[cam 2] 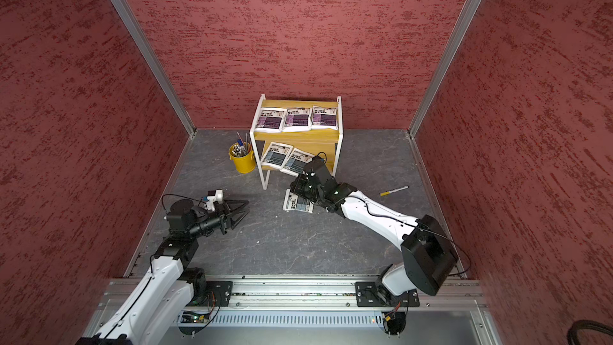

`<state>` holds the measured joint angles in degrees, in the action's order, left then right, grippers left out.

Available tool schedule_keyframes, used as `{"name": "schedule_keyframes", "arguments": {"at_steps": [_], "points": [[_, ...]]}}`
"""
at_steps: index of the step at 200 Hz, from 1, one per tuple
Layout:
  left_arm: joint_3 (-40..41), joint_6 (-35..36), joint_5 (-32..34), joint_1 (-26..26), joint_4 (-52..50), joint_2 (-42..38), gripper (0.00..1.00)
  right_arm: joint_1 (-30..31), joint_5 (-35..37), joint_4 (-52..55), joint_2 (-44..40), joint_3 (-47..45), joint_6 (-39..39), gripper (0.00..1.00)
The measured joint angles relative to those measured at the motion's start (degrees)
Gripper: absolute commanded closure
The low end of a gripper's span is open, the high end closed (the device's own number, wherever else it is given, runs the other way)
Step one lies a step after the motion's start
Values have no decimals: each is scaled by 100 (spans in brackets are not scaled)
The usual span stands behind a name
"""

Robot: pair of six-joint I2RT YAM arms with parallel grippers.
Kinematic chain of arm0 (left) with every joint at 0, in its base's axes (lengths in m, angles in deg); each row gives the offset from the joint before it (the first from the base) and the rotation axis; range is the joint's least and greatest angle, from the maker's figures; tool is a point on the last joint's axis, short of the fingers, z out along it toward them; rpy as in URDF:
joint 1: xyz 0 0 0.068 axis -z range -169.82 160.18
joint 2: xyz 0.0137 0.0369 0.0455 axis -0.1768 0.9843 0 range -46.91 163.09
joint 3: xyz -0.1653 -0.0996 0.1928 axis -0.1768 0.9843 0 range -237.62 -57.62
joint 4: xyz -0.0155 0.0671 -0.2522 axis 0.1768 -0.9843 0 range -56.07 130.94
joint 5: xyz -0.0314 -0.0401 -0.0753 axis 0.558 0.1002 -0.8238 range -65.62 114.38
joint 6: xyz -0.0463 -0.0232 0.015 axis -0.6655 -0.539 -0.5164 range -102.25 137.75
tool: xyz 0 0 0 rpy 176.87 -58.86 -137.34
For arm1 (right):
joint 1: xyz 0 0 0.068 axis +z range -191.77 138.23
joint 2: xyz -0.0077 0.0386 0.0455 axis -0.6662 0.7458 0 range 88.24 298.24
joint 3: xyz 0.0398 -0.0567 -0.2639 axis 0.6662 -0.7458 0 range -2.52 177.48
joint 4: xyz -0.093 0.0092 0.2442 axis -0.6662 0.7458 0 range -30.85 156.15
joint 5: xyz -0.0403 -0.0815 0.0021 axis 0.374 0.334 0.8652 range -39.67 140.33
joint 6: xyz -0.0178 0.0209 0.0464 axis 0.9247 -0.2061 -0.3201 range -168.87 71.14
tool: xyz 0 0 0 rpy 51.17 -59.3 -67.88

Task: Place the bagged coffee beans on the shelf by color
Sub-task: Place the bagged coffee beans on the shelf.

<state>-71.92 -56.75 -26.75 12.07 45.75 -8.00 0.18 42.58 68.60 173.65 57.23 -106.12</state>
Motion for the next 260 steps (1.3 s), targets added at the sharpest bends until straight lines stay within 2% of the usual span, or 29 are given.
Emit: {"name": "schedule_keyframes", "arguments": {"at_steps": [180, 223, 242, 260], "points": [[-7, 227, -96, -9, -400, -81, 53, -468, 195, 175, 588, 662, 391, 100], [-166, 483, -83, 7, -728, -122, 48, -326, 146, 59, 474, 444, 345, 100], [-319, 723, -37, 52, -981, -164, 43, -105, 162, 72, 170, 61, 289, 81], [-367, 907, 24, 125, -1158, -227, 42, 114, 205, 103, -286, -428, 173, 71]]}}
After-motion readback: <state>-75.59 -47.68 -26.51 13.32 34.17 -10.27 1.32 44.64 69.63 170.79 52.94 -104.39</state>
